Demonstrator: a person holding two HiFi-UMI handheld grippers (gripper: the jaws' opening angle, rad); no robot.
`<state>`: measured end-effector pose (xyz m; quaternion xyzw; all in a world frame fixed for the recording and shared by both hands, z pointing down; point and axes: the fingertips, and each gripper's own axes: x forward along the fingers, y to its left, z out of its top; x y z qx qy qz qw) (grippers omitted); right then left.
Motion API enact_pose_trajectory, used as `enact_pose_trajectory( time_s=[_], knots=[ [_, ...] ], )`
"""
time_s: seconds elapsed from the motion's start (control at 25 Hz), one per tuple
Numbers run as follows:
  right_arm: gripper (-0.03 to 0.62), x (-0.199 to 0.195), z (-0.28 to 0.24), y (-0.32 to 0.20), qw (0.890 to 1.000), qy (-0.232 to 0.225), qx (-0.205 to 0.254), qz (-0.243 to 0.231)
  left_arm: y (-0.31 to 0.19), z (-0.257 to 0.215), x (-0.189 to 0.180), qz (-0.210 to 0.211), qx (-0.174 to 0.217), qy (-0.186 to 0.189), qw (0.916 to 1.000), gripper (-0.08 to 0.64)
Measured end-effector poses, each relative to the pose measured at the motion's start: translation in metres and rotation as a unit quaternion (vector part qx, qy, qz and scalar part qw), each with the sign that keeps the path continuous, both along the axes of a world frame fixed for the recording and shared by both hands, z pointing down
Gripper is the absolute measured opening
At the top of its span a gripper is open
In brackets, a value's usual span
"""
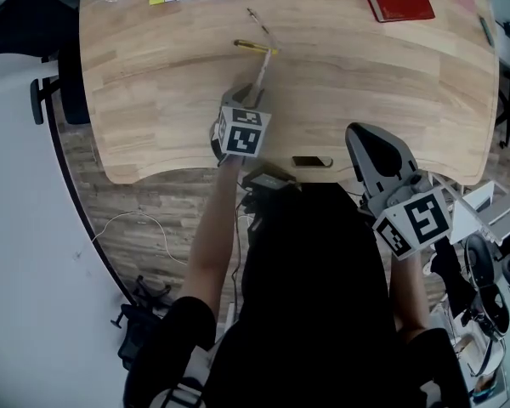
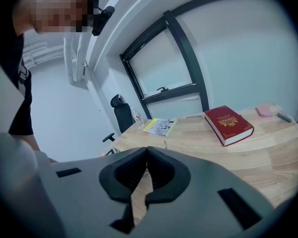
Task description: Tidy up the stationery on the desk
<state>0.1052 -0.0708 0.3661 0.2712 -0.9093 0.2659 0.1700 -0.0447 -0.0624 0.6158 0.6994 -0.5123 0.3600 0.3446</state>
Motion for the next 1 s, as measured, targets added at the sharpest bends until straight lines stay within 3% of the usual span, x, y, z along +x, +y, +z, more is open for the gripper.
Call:
enact_pose_trajectory(
  time_s=[0.12, 0.36, 0.64, 1.0],
  knots=[
    [0.021, 0.006, 0.003, -0.002, 1.0, -0.002, -0.006, 0.001, 0.004, 0.007, -0.002, -0.016, -0.001, -0.006, 0.9999, 0.084],
    [0.021, 0.013, 0.006, -0.006, 1.0, -0.016, -0.013, 0.004, 0.006, 0.004, 0.001, -0.027, 0.003, -0.006, 0.9996, 0.075],
    [0.021, 0.01, 0.003, -0.005, 1.0, -0.024, -0.01, -0.004, 0.01, -0.015, -0.014, -0.095, 0.026, 0.007, 0.9951, 0.075],
    [0.021, -0.001, 0.002, 0.004, 1.0, -0.014, -0.008, -0.025, 0.021, -0.008, -0.046, -0.167, 0.01, -0.003, 0.9859, 0.075]
  ],
)
